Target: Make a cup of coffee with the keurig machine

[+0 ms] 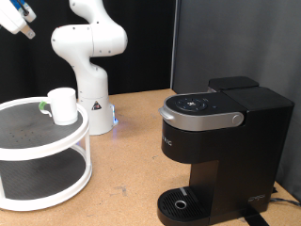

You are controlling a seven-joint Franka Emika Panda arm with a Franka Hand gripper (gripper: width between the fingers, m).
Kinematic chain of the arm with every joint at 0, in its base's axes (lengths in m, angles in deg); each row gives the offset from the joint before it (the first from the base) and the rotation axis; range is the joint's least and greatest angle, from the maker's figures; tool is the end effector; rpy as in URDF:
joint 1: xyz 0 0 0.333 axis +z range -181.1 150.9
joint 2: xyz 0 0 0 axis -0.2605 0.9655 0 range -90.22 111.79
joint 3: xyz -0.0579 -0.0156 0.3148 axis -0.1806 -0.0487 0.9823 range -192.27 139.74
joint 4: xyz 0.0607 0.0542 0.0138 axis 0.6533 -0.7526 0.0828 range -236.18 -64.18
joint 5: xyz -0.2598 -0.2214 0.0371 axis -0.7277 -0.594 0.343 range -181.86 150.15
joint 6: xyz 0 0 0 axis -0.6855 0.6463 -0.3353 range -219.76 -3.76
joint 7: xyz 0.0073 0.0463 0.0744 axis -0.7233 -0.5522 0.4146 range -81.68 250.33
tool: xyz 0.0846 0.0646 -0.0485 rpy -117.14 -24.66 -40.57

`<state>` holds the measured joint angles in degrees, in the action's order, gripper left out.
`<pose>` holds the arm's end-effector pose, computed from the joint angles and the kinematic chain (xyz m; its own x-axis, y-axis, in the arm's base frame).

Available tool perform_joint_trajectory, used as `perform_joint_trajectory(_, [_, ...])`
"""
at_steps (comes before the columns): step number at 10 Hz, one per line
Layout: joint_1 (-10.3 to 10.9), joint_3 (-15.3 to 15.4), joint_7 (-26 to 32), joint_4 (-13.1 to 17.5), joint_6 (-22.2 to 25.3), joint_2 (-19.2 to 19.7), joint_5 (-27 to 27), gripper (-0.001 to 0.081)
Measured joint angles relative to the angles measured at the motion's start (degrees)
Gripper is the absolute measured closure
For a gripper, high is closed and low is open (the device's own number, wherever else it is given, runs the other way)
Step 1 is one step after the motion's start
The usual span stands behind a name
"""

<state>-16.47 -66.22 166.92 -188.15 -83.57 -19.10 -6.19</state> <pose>0.2310 -0.2238 0.5136 0.6690 0.6166 0.4151 0.7399 -0.4995 -0.4505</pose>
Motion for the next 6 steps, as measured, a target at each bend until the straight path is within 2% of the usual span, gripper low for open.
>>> perform_joint_trajectory(2, [0.0,0.0,0.0,-0.4,-0.3,0.0,-0.1,0.0805])
perform_joint_trajectory(6, [-0.2,-0.1,0.9,-5.0,-8.7,0.1,-2.0,0.0805])
